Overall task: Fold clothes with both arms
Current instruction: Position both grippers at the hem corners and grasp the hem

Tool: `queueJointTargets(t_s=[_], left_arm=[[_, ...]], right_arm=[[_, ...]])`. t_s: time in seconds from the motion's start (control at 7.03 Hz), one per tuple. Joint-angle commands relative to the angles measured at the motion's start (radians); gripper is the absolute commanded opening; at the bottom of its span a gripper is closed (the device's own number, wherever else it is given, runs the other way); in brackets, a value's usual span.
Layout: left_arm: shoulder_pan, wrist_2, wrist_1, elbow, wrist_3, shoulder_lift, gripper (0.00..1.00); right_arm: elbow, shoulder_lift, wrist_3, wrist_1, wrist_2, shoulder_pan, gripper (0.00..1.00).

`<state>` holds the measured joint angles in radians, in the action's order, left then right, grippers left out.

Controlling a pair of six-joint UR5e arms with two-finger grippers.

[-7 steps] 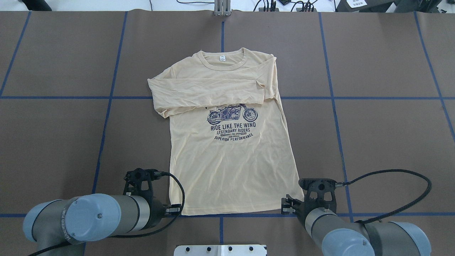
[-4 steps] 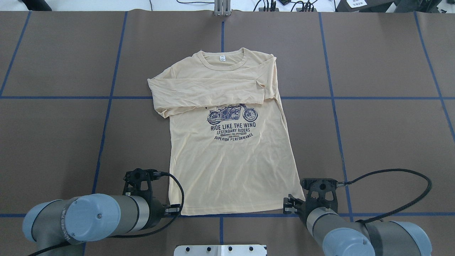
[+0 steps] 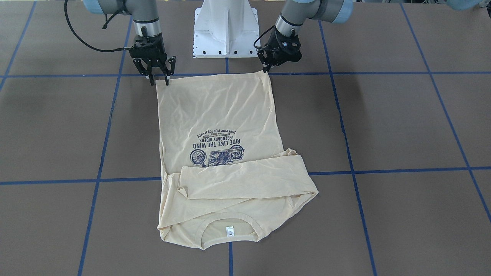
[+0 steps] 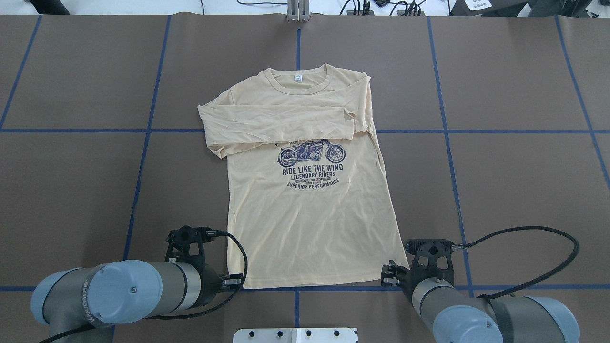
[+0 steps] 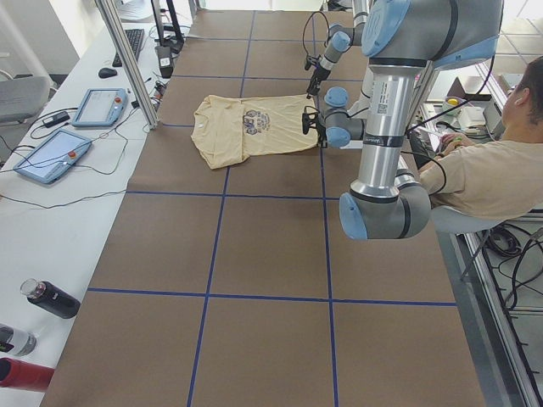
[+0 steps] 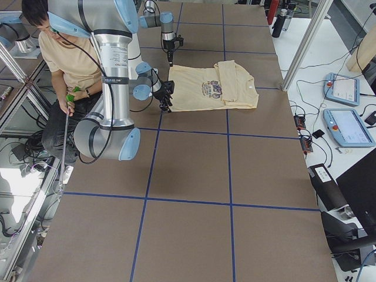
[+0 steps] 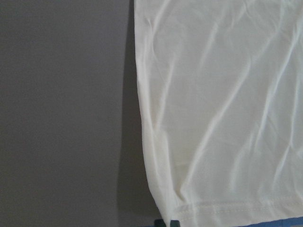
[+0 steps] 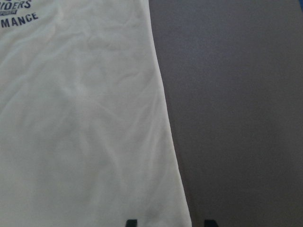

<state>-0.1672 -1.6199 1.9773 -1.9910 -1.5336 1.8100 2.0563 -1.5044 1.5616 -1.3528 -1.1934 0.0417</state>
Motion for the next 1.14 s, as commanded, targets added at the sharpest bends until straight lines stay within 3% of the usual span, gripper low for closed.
queueJointTargets(t_s=[0.0,0.14,0.28,0.71,1.0], left_arm=[[0.000,0.000,0.000,0.000,0.000,0.000,0.00],[0.000,0.002,0.000,0.000,0.000,0.000,0.00],[0.000,0.000,0.002,0.000,0.000,0.000,0.00],[-0.002,0.000,0.000,-0.029,0.000,-0.009,0.00],[-0.005,-0.055,-0.119,-0.197,0.001,-0.015,0.00]], right_arm=[[-0.002,0.003,0.000,-0.002,0.000,-0.002,0.35],[-0.002,0.003,0.002,-0.002,0.002,-0.002,0.13],[-0.001,0.001,0.000,-0.002,0.002,-0.002,0.03],[0.025,0.003,0.000,0.000,0.000,0.001,0.00],[0.204,-0.029,0.000,-0.008,-0.058,0.007,0.00]])
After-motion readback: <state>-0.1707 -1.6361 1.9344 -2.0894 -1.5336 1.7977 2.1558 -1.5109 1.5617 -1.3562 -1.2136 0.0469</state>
